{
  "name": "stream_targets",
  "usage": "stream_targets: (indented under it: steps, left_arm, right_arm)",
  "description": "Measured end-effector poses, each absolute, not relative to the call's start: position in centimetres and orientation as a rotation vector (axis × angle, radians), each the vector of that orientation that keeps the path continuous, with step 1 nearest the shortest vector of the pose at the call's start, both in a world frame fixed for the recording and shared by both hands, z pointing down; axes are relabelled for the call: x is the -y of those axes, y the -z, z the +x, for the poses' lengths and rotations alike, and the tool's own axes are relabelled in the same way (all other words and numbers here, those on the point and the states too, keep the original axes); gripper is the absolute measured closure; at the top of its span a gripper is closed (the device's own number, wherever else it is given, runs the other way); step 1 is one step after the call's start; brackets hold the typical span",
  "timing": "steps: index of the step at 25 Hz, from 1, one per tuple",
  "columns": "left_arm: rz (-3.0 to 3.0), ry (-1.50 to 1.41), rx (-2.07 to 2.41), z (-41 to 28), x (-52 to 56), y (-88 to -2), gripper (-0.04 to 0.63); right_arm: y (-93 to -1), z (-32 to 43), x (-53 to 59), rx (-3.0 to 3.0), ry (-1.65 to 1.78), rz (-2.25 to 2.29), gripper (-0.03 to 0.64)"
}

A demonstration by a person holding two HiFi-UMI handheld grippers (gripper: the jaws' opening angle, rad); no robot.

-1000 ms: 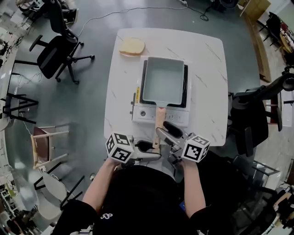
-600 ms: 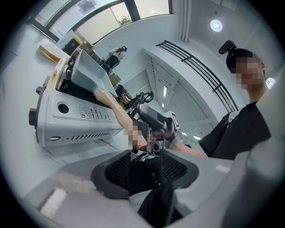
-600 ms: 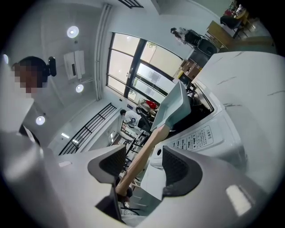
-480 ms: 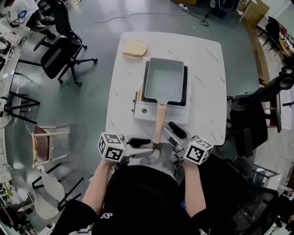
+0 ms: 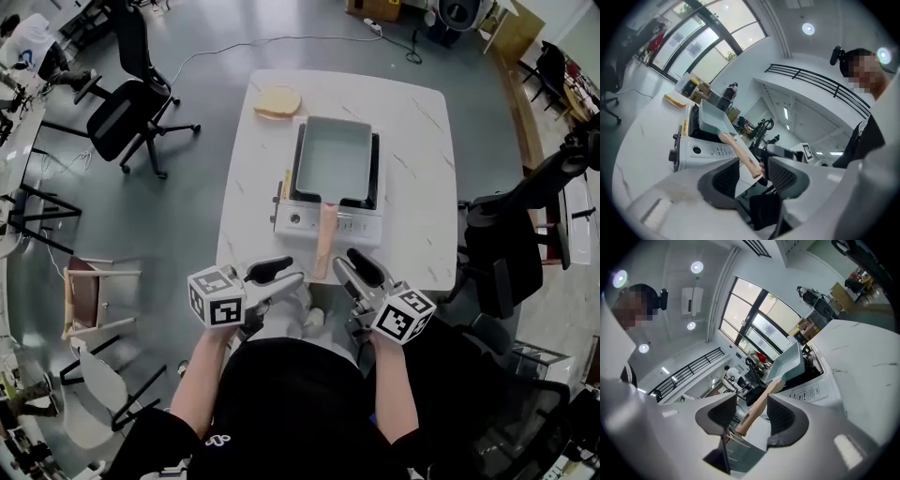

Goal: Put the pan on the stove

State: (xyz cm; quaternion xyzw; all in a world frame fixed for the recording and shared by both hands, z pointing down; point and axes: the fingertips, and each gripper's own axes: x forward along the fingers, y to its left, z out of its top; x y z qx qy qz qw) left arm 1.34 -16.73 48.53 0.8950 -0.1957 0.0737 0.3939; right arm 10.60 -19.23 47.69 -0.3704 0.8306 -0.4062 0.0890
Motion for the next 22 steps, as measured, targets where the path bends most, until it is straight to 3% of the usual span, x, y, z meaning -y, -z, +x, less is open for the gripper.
stream_targets:
  steps: [12,18,22]
  left_arm:
    - [2.426,-0.167,0.866,0.5,16.0,-45.7,0.494]
    - [2.466,-0.145,0.968,1.0,15.1,-44.0,0.495]
    - [2.5,-0.13,1.028,1.3,14.4,-42.4,0.531]
  right_arm:
    - [-45.6,10.7,15.8,-2.548,1.015,-1.216,0.486]
    - [-43.8,10.3,14.2,-2.586,0.893,-1.243,0.509]
    - [-42.3,10.5,13.7,-2.575,0.828,-1.279,0.541]
